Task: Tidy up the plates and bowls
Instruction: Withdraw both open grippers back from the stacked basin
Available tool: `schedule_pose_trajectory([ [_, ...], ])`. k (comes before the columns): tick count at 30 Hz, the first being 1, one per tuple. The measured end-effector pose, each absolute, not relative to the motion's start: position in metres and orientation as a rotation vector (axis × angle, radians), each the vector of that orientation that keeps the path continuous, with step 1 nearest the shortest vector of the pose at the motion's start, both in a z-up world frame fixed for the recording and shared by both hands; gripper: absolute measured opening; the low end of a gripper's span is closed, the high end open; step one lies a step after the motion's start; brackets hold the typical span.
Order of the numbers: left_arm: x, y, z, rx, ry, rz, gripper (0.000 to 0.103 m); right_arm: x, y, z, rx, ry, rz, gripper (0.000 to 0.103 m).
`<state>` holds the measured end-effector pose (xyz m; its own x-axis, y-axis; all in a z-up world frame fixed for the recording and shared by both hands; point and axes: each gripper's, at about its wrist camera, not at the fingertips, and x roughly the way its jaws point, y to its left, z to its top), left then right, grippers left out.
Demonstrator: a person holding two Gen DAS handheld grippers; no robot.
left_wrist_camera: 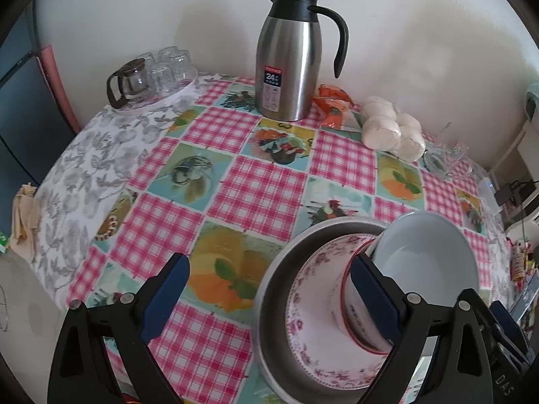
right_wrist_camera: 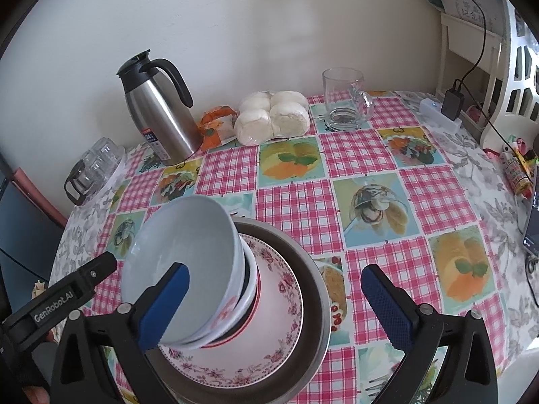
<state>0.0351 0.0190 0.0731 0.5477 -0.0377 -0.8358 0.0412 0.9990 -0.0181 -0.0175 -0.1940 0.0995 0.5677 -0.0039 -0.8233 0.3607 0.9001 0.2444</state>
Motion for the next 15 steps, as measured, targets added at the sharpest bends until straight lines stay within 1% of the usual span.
schedule_pose_trajectory([
  [6, 0.02, 0.016, 0.07, 0.064, 0.988, -0.023, 0.096, -0.033, -0.192, 0.097, 0.413, 0.945, -0.221, 0.103],
  [15, -0.001, 0.016, 0.066, 0.076, 0.985, -0.024, 0.096, -0.063, -0.186, 0.102, 0.411, 0.902, -0.205, 0.103],
])
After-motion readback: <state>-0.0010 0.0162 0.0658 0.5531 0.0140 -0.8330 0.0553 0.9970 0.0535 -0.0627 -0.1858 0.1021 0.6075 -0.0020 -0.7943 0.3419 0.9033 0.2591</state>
